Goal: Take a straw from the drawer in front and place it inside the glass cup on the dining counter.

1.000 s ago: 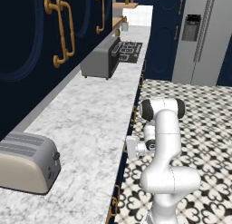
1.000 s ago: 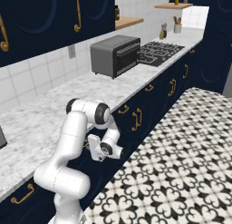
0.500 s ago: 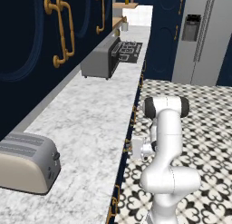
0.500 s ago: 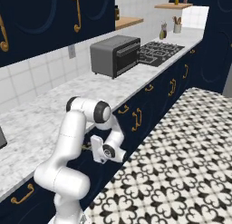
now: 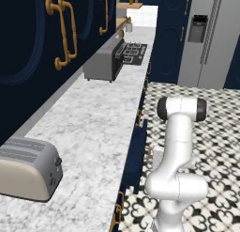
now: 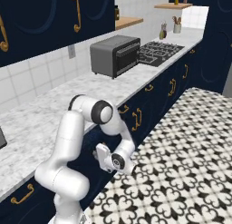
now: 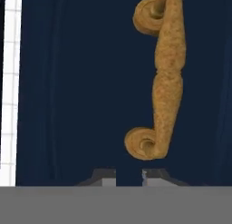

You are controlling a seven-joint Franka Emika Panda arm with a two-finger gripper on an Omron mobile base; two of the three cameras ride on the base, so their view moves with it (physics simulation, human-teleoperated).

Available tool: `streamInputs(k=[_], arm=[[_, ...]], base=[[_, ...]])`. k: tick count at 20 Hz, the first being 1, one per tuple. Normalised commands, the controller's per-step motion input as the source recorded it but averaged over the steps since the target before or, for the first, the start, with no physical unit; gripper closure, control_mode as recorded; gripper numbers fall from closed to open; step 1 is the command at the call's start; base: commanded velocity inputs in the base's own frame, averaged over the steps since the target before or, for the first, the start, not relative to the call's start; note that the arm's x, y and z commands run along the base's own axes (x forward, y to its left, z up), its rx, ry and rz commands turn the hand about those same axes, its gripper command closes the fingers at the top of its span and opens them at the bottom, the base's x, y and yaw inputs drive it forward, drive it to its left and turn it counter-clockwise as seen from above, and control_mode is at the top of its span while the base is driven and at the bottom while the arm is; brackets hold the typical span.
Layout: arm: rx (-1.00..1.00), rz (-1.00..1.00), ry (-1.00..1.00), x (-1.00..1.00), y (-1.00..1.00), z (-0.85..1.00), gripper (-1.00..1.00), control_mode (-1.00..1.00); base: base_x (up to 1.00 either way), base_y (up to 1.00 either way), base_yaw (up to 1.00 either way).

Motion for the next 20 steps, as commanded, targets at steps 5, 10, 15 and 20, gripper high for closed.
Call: streamInputs(k=[5, 10, 15, 20], arm=[[0.0, 0.0, -0.13, -0.18, -0.69, 0.46, 1.0, -1.0], [0.0, 0.01, -0.16, -0.11, -0.77, 0.34, 1.0, -1.0], [-0.14, 0.03, -0.04, -0.04, 0.17, 0.4, -1.0, -1.0], [-0.41, 0.12, -0.04, 0.01, 0.58, 0.86, -1.0, -1.0]], base=[[0.0, 0.0, 0.0], [0.0, 0.0, 0.0], [0.0, 0.0, 0.0], [0.0, 0.0, 0.0]])
